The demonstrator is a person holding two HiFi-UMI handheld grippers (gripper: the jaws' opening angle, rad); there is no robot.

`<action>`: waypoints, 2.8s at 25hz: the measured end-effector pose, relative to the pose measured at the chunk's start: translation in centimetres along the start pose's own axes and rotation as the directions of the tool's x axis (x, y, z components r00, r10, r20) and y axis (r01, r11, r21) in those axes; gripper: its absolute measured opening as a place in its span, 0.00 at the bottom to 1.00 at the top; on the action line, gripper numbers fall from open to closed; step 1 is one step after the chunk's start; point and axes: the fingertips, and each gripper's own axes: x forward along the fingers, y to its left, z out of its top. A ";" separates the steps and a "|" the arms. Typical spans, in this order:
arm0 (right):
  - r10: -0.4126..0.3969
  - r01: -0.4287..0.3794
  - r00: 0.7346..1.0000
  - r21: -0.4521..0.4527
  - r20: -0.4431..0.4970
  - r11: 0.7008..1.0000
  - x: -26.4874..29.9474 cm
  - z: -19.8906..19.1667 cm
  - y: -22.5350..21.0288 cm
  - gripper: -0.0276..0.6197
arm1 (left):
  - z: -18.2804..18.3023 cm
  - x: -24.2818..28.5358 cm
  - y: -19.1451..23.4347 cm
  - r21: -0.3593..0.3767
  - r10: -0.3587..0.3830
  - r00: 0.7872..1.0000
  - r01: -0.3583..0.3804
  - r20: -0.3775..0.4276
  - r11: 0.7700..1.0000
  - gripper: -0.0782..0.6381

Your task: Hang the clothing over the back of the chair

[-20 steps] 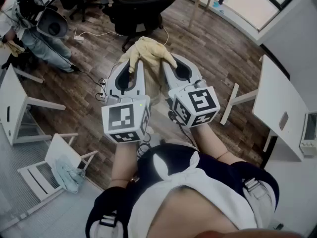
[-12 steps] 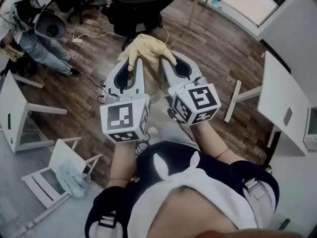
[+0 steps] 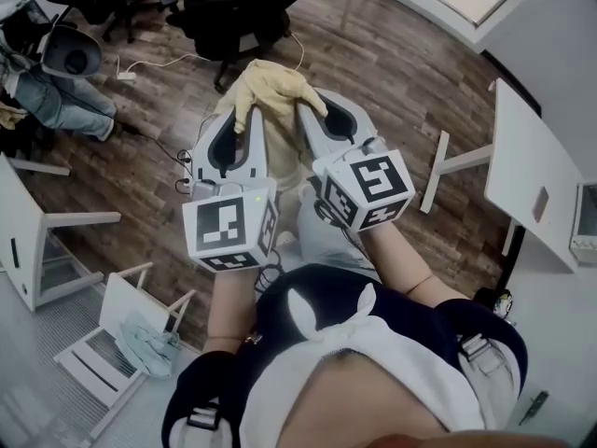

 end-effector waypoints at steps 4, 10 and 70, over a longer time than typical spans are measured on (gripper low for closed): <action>0.001 -0.001 1.000 0.010 -0.016 1.000 3.1 0.0 -2.2 0.10 | 0.0 3.6 1.2 -0.006 0.005 1.000 -0.005 -0.016 1.000 0.20; 0.017 -0.017 1.000 0.012 -0.018 1.000 7.4 0.9 -4.9 0.10 | 0.8 8.0 2.7 -0.001 0.021 1.000 -0.021 -0.014 1.000 0.20; 0.198 -0.196 0.979 -0.061 0.042 0.979 26.3 6.6 -16.8 0.10 | 6.7 28.6 10.4 0.010 0.114 0.990 -0.115 0.079 0.993 0.20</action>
